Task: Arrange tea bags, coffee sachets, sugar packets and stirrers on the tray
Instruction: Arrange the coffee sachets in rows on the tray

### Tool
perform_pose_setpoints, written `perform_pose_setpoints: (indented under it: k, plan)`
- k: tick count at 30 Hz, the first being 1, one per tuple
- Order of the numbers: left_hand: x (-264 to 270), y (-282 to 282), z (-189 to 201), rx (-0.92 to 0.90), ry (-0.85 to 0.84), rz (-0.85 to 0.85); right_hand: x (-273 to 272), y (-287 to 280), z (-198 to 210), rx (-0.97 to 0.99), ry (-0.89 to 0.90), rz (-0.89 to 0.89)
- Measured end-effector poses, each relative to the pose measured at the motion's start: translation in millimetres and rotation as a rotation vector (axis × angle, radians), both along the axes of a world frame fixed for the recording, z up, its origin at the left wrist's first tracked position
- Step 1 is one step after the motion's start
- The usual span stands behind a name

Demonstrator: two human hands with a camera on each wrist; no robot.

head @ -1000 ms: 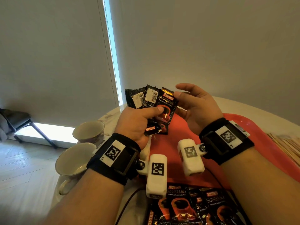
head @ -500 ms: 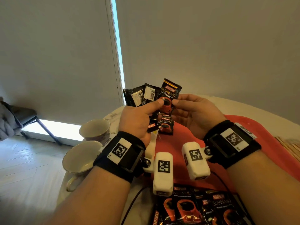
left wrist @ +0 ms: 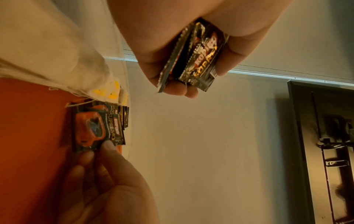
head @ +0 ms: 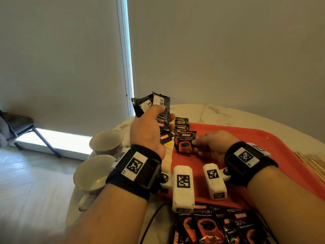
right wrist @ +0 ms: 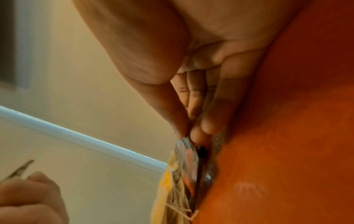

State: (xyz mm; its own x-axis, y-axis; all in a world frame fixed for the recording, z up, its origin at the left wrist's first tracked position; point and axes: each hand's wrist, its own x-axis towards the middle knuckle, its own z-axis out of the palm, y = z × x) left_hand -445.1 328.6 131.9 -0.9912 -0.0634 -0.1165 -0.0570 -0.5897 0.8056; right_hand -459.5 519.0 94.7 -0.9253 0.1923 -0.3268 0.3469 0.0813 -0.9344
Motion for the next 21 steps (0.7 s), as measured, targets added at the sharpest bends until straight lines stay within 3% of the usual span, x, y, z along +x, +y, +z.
perform_pose_setpoints:
  k: [10,21]
  plan:
    - [0,3,0,-0.010,-0.017,-0.004,-9,-11,5,0.212,-0.099,0.034]
    - [0,3,0,-0.013,-0.021,-0.040,-10,-11,3,0.244,-0.104,0.028]
